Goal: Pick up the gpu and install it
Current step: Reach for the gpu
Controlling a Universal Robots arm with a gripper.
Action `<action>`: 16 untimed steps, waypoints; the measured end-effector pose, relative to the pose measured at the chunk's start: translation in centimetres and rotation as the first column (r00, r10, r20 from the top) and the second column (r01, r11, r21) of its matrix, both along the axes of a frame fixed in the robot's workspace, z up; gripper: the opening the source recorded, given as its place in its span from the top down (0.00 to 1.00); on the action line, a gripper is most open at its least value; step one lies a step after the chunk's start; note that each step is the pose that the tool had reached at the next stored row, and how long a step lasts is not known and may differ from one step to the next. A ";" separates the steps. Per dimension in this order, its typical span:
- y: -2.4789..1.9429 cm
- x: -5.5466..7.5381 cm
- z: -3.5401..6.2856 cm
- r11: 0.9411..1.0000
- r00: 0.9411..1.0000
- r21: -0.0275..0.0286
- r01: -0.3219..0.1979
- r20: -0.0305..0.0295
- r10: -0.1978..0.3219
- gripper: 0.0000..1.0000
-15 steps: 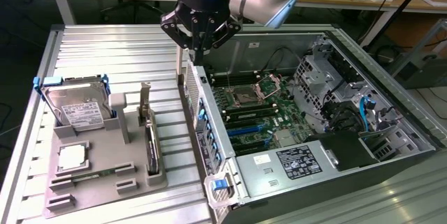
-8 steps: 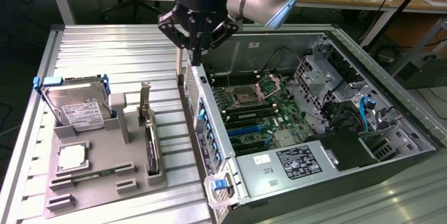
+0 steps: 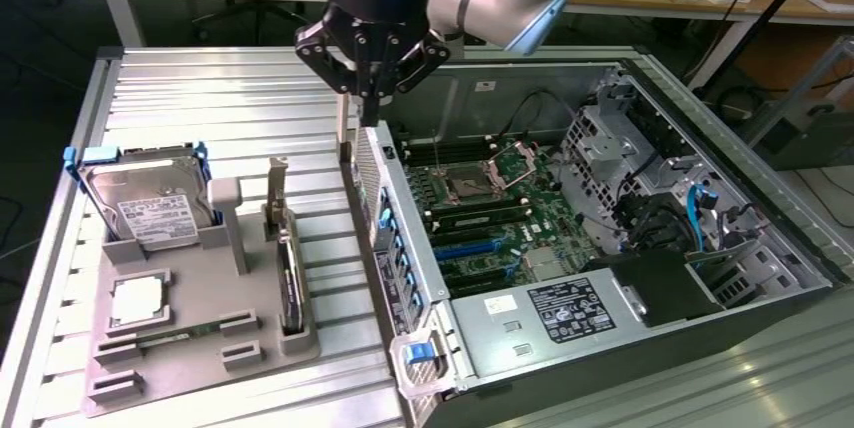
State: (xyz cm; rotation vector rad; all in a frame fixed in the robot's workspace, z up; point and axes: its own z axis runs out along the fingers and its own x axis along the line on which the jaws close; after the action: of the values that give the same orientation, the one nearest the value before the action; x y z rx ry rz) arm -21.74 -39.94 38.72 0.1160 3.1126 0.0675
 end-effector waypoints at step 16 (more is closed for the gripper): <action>0.00 -1.0 -0.04 1.000 1.000 0.000 0.000 0.000 0.000 0.89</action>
State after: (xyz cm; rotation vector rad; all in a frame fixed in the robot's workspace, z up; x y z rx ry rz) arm -22.72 -39.94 38.68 0.1161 3.1126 0.0675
